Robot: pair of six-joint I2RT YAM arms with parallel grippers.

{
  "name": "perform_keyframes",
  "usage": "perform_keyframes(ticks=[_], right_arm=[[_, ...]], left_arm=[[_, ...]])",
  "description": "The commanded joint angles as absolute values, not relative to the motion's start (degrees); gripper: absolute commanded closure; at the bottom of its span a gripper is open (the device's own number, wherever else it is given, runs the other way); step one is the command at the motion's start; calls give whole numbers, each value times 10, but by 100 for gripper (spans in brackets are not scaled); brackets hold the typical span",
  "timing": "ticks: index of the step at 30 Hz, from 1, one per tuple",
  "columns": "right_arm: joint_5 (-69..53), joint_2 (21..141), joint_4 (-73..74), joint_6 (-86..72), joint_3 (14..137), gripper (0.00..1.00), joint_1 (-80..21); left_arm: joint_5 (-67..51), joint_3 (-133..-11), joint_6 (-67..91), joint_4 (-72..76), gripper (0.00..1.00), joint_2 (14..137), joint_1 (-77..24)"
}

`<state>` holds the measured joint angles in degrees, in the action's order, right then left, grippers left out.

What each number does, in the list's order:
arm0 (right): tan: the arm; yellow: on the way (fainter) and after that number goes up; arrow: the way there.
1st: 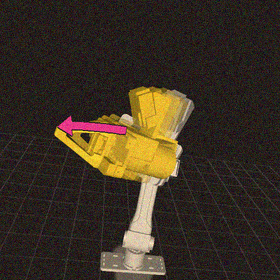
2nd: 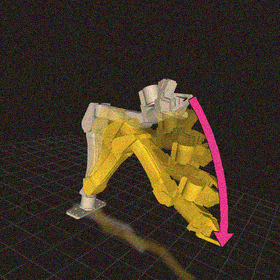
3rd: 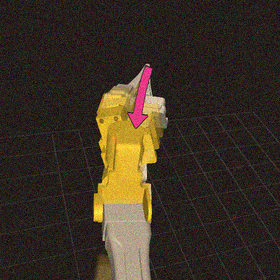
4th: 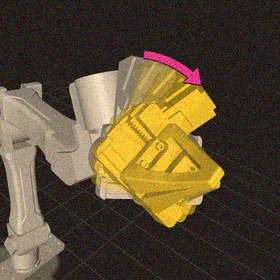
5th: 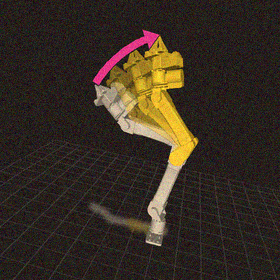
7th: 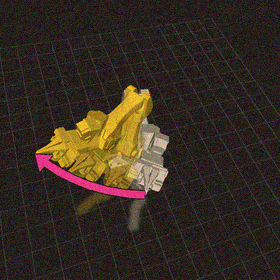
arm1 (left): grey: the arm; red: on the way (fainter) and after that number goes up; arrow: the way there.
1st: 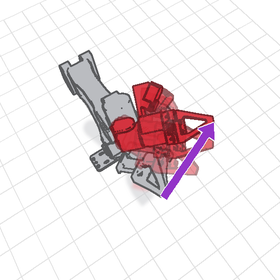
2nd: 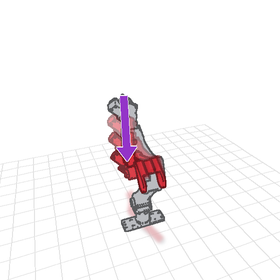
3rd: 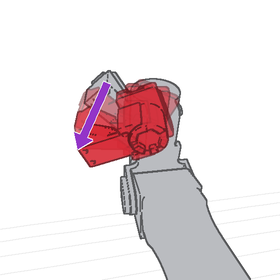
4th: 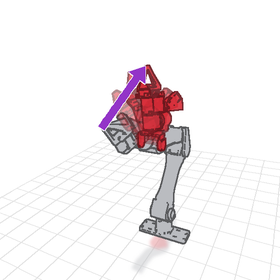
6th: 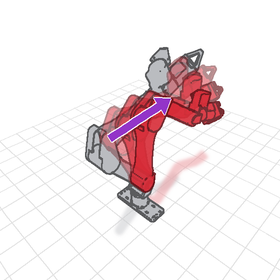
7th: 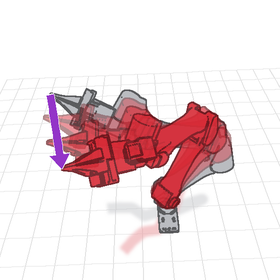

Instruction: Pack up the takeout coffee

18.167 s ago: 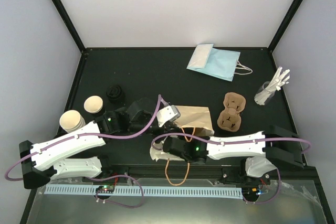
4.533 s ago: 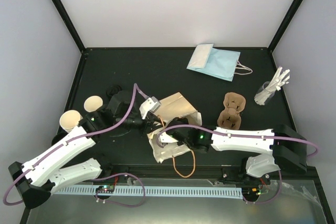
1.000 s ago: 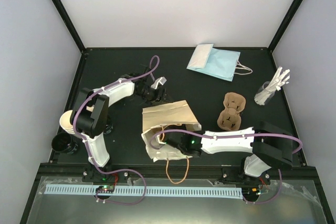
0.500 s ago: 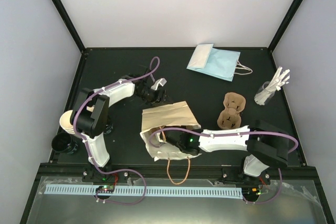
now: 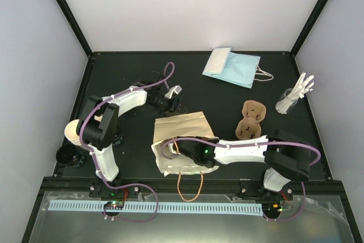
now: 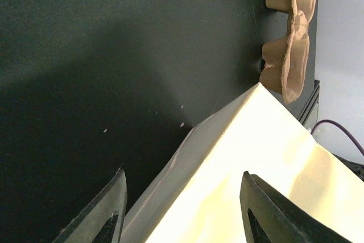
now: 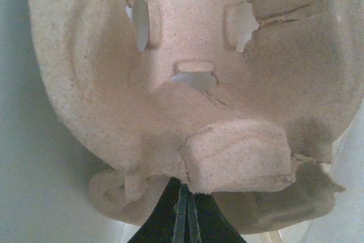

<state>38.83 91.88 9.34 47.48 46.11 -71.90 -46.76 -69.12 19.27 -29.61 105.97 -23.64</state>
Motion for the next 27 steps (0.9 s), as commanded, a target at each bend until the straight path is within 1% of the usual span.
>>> perform_keyframes(ticks=[1,12,27], right_arm=[[375,923,69,481,472,99,-717],[355,980,92,493,502,99,-716],[333,1026,128,486,538,99,-688]], left_arm=[[-493,-687,194,-290,44,1040,-247],[-493,-673,201,-283,45,1035,-258],[-492,-656,200,-287,45,1016,-261]])
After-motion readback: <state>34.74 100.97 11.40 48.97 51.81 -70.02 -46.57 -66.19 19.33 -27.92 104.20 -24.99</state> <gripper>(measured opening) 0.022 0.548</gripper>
